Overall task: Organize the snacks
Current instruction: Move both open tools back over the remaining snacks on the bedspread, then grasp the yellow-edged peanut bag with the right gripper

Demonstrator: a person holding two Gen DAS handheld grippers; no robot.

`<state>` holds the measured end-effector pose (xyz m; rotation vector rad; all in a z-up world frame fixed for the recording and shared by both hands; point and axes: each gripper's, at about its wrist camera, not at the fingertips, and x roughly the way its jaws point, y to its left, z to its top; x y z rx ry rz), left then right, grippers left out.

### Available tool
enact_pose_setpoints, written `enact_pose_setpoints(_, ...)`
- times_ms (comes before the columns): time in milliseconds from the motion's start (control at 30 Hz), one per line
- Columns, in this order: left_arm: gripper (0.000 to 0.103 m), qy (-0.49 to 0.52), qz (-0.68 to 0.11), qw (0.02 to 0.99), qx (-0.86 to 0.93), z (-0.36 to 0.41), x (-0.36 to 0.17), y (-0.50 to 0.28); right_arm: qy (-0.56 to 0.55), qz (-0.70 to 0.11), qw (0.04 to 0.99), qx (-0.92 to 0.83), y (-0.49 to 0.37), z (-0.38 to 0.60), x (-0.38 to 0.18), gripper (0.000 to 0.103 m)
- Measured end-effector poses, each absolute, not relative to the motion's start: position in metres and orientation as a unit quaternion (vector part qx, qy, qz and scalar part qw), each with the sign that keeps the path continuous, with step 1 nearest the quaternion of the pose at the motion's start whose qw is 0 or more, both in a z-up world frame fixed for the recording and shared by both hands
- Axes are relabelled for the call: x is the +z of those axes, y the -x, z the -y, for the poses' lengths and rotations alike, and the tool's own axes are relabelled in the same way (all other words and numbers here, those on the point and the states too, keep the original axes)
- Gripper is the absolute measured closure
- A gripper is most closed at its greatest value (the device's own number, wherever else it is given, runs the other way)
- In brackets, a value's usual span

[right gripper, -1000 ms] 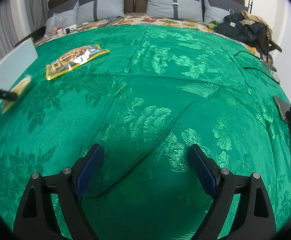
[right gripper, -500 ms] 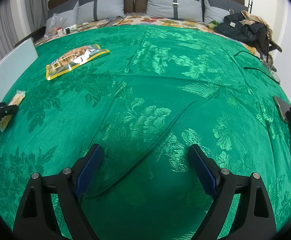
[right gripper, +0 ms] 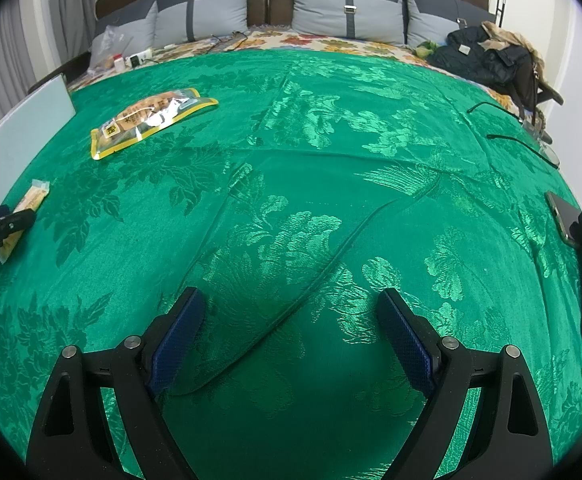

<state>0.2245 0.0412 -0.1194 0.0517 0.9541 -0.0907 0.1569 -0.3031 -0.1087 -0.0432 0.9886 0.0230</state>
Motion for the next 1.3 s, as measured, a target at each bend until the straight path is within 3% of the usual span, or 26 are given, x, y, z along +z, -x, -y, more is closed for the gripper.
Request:
enact_pose_setpoints(233, 0.0, -0.025, -0.459, 0.887, -0.044, -0.041, -0.119, -0.224, 0.019, -0.475, 0.88, 0.011, -0.157, 0.303, -0.109, 0.012)
enact_pose_setpoints(333, 0.0, -0.025, -0.459, 0.887, -0.044, -0.042, -0.119, -0.224, 0.014, -0.526, 0.85, 0.001, -0.178, 0.297, -0.103, 0.012)
enact_pose_setpoints(533, 0.0, -0.025, -0.459, 0.887, -0.044, -0.042, -0.119, -0.224, -0.112, -0.544, 0.83, 0.04, -0.259, 0.248, -0.065, 0.012)
enact_pose_setpoints(800, 0.0, -0.024, -0.459, 0.887, -0.044, -0.042, -0.119, -0.224, -0.219, -0.586, 0.78, -0.021, -0.368, 0.173, -0.102, 0.012)
enact_pose_setpoints(1033, 0.0, -0.024, -0.459, 0.887, -0.044, -0.04, -0.12, -0.225, -0.076, -0.608, 0.788, -0.061, -0.391, 0.124, -0.123, 0.011)
enact_pose_setpoints(1133, 0.0, -0.024, -0.458, 0.887, -0.044, -0.04, -0.12, -0.225, -0.026, -0.596, 0.801, -0.044, -0.381, 0.125, -0.123, 0.017)
enact_pose_setpoints(1200, 0.0, -0.024, -0.458, 0.887, -0.044, -0.04, -0.12, -0.226, -0.011, -0.589, 0.808, -0.027, -0.372, 0.135, -0.118, 0.038)
enact_pose_setpoints(1300, 0.0, -0.024, -0.458, 0.887, -0.044, -0.04, -0.12, -0.225, -0.004, -0.597, 0.802, 0.009, -0.362, 0.153, -0.114, 0.042)
